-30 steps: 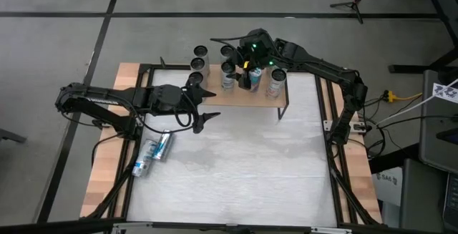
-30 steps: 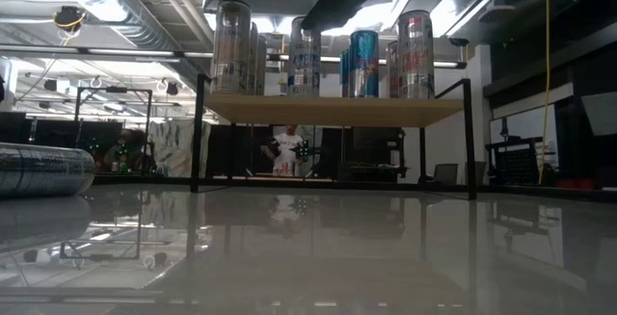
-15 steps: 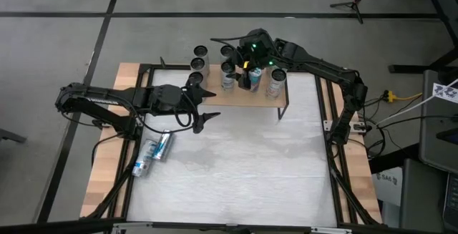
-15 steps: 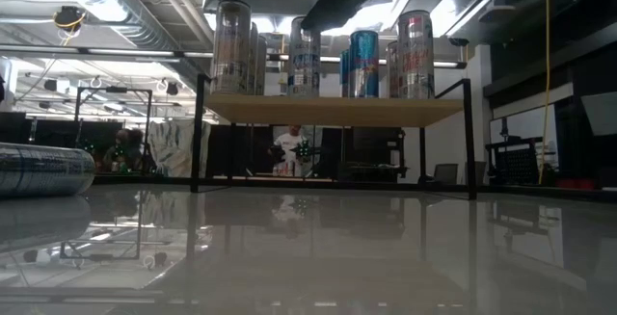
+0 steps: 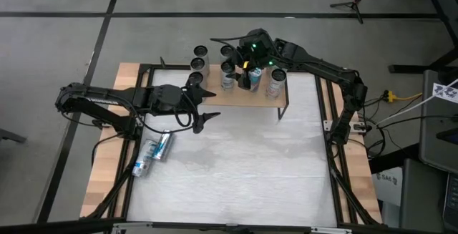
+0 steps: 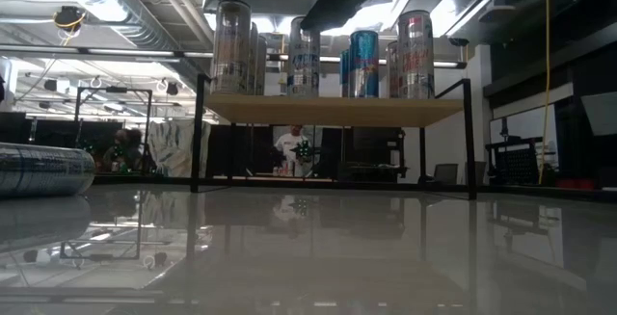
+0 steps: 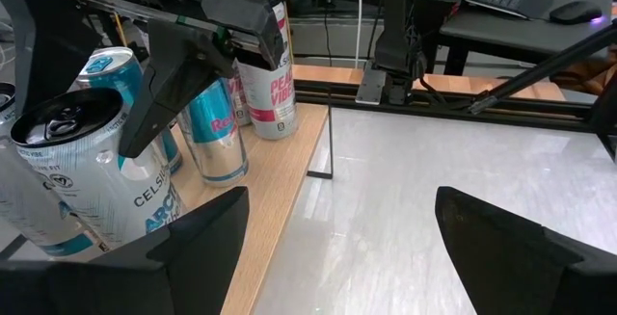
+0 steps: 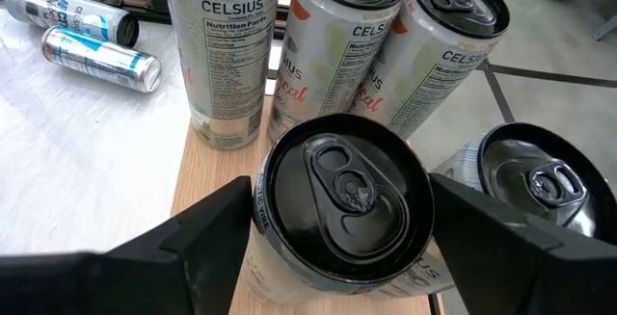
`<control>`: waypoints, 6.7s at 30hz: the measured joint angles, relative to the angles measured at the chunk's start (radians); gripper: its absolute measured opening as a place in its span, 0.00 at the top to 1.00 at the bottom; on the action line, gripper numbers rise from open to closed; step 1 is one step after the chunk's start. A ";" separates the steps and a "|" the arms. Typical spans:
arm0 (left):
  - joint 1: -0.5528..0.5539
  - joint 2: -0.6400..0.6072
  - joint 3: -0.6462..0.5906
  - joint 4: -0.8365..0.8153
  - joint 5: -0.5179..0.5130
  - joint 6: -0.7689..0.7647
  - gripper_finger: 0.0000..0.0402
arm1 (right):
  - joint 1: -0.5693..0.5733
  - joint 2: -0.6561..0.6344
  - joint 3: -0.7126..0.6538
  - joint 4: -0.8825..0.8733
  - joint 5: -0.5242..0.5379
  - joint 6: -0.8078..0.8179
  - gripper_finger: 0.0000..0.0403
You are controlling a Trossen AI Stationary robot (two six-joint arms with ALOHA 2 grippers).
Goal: Sort soda cans
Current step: Put the right white blue soda can on the shelf and align with other white blue soda cans, then put the blue soda can on the shelf and align with other blue soda cans
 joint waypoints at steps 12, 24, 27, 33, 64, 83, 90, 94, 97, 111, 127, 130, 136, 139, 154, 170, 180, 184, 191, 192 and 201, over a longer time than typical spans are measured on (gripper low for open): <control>0.000 0.000 0.000 0.000 0.000 0.000 0.19 | 0.000 0.000 0.000 0.001 0.040 0.000 0.26; 0.000 0.000 0.000 0.000 0.000 0.000 0.19 | 0.000 0.001 -0.001 -0.005 0.033 -0.003 0.14; 0.000 0.000 0.000 0.000 0.000 0.000 0.19 | 0.000 0.001 -0.001 -0.005 0.031 -0.003 0.12; 0.000 0.000 0.000 0.000 0.000 0.000 0.19 | 0.000 -0.001 -0.001 -0.004 0.027 -0.001 0.12; -0.090 0.000 -0.001 -0.110 -0.004 -0.213 0.19 | 0.019 -0.089 0.410 -0.639 -0.096 -0.003 0.12; -0.293 0.000 -0.001 -0.636 0.079 -0.935 0.19 | 0.284 -0.268 0.043 -0.597 -0.031 0.051 0.12; -0.327 0.000 -0.001 -0.736 0.079 -1.086 0.19 | 0.335 -0.399 -0.326 -0.332 -0.034 0.151 0.12; -0.327 0.000 -0.001 -0.805 0.079 -1.178 0.19 | 0.362 -0.495 -0.525 -0.178 -0.034 0.228 0.12; -0.327 0.000 -0.001 -0.862 0.080 -1.246 0.19 | 0.380 -0.568 -0.653 -0.063 -0.035 0.281 0.12; -0.326 0.076 0.000 -1.076 0.136 -1.485 0.19 | 0.483 -0.685 -1.028 0.305 -0.037 0.359 0.12; -0.324 0.250 -0.082 -1.046 0.231 -1.358 0.19 | 0.513 -0.638 -1.096 0.377 -0.069 0.360 0.12; -0.324 0.247 -0.159 -0.996 0.275 -1.360 0.19 | 0.513 -0.638 -1.096 0.379 -0.072 0.360 0.12; -0.323 0.247 -0.261 -0.853 0.263 -1.361 0.19 | 0.513 -0.637 -1.096 0.383 -0.072 0.360 0.12; -0.319 0.247 -0.284 -0.835 0.262 -1.361 0.19 | 0.513 -0.637 -1.096 0.383 -0.072 0.360 0.12; -0.252 0.246 -0.385 -0.667 0.286 -1.386 0.19 | 0.512 -0.637 -1.096 0.386 -0.072 0.359 0.12; -0.180 0.246 -0.386 -0.541 0.476 -1.388 0.46 | 0.512 -0.637 -1.096 0.386 -0.071 0.359 0.12; -0.132 0.247 -0.385 -0.358 0.735 -1.406 0.48 | 0.512 -0.637 -1.096 0.386 -0.071 0.359 0.12; -0.117 0.247 -0.385 -0.244 0.819 -1.493 0.48 | 0.512 -0.637 -1.095 0.386 -0.071 0.359 0.12; -0.099 0.247 -0.385 -0.101 0.917 -1.726 0.48 | 0.512 -0.637 -1.095 0.387 -0.071 0.359 0.12; -0.099 0.247 -0.385 -0.098 0.930 -1.756 0.48 | 0.512 -0.637 -1.095 0.387 -0.071 0.359 0.12; -0.100 0.247 -0.385 -0.096 1.215 -1.936 0.48 | 0.512 -0.637 -1.095 0.387 -0.071 0.356 0.12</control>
